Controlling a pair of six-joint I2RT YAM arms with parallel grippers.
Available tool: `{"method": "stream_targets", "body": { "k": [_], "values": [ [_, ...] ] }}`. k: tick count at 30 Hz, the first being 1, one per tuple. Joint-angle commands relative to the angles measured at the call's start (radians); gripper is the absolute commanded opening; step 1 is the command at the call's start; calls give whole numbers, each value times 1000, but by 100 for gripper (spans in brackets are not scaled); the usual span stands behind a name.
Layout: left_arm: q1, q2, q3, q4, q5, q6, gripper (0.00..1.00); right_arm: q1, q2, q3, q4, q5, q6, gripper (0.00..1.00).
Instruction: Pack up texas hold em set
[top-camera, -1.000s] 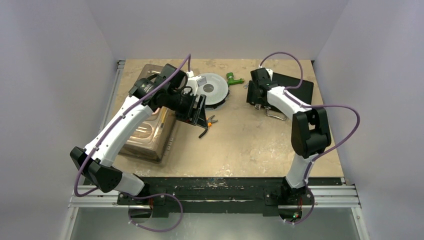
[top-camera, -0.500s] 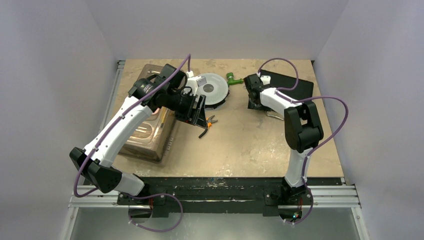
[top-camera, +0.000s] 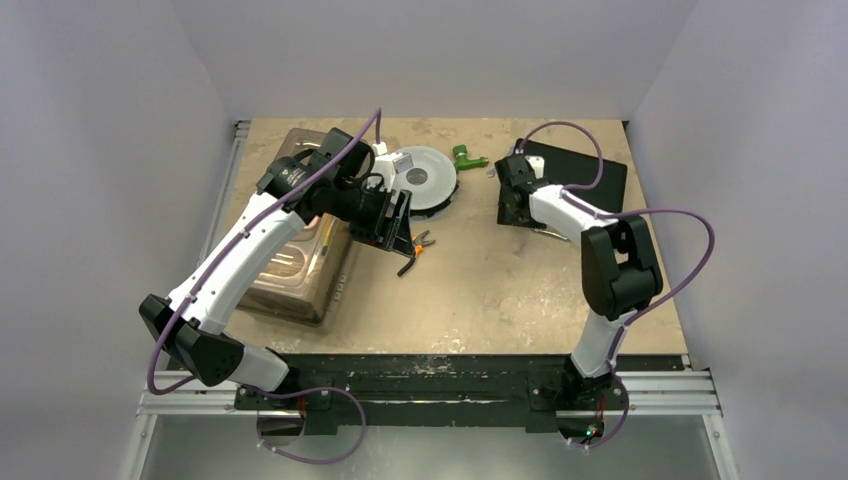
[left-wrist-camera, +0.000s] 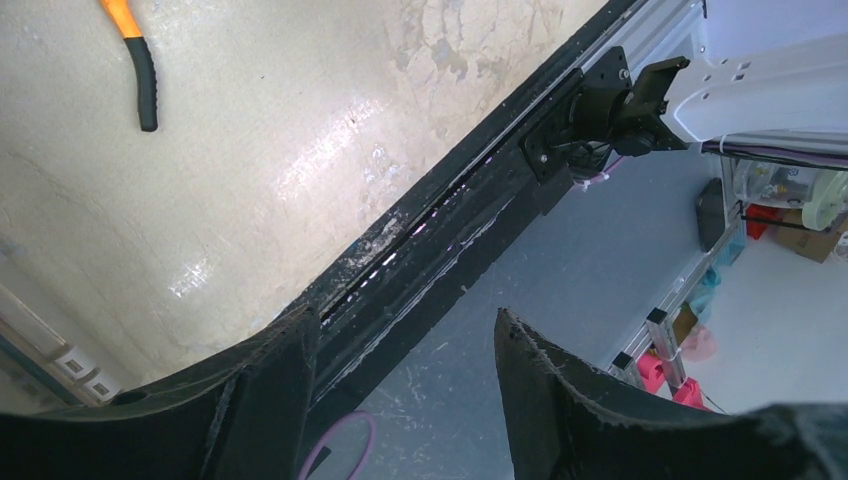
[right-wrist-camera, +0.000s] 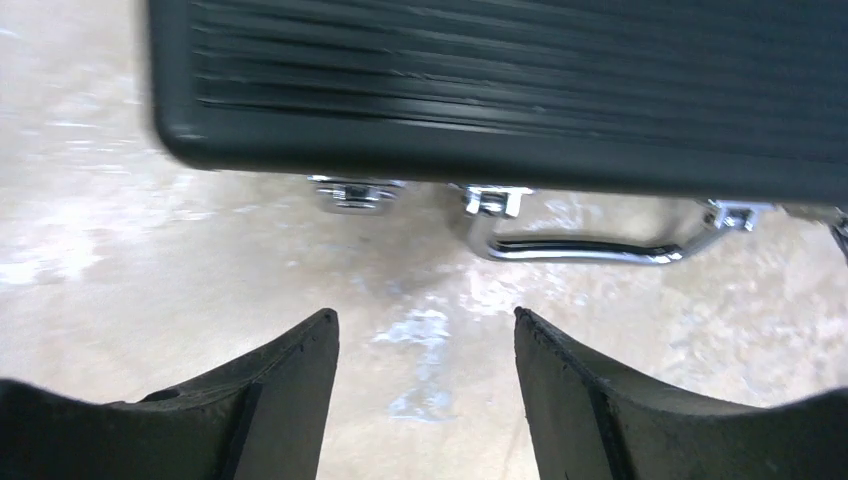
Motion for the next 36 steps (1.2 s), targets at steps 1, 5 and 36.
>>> {"method": "stream_targets", "body": {
  "k": [1,5,36],
  "values": [
    [-7,-6,5,10,19,12,63,-1,-26,80,67,-180,-24,61],
    [-8,-10,7,8,15,13,63,1,12,130,81,-207,19,49],
    [-6,13,23,-29,-20,27,63,9,157,108,192,163,-181,0]
  ]
}}
